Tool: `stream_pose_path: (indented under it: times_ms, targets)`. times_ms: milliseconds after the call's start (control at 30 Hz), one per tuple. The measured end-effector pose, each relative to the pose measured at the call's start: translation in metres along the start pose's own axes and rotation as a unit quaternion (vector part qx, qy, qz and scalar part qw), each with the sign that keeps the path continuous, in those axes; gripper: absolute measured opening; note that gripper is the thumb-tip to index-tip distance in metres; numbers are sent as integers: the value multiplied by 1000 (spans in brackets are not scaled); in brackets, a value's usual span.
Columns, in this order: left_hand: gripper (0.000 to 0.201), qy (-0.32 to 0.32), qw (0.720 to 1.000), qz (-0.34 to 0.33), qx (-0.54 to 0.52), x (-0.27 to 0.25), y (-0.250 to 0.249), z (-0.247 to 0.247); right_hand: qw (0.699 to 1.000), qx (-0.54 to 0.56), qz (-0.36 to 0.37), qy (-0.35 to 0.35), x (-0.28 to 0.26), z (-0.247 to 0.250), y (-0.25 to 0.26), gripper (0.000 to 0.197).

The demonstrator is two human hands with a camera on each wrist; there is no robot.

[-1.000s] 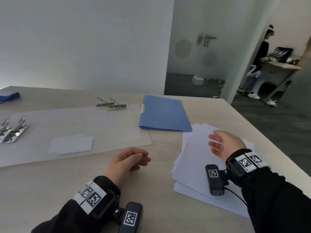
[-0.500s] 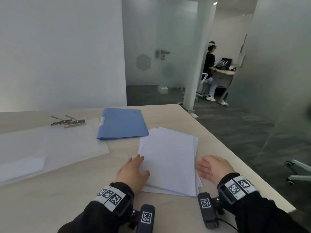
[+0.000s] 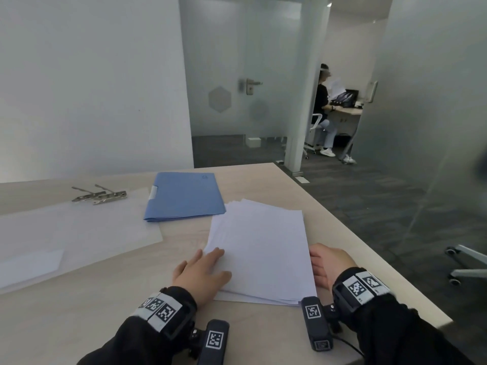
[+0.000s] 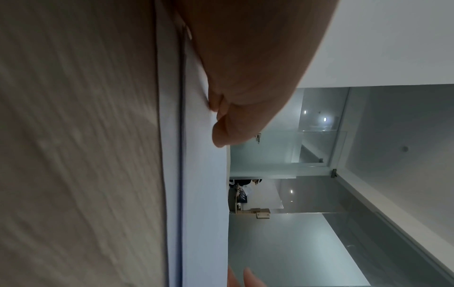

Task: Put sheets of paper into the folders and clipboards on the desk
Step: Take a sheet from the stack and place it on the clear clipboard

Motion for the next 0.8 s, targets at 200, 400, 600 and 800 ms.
stream_pose_path:
  times_ms: [200,400,600,800]
  targets:
    - [58,-2,1000,-2,-7,-1,1,0,997,-64,-7,-35,6,7,0,33]
    - [56,-10,1000,-5,-9,-2,-1,1,993,-108,-2,-37,12,10,0,33]
    - [51,-2,1000,-9,-25,-2,0,0,995,-99,-17,-26,15,8,-1,25]
    - [55,8,999,-15,-39,-3,1,0,990,-139,0,-14,19,0,3,15]
Point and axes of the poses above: each hand's wrist, its own x-axis towards the middle knuckle, its own z-axis out of the back of the hand, y = z × x, the point moved 7 cm from there along x, towards the middle knuckle, and after that the axes turned 12 degrees about -x, right-handed, at the moved point
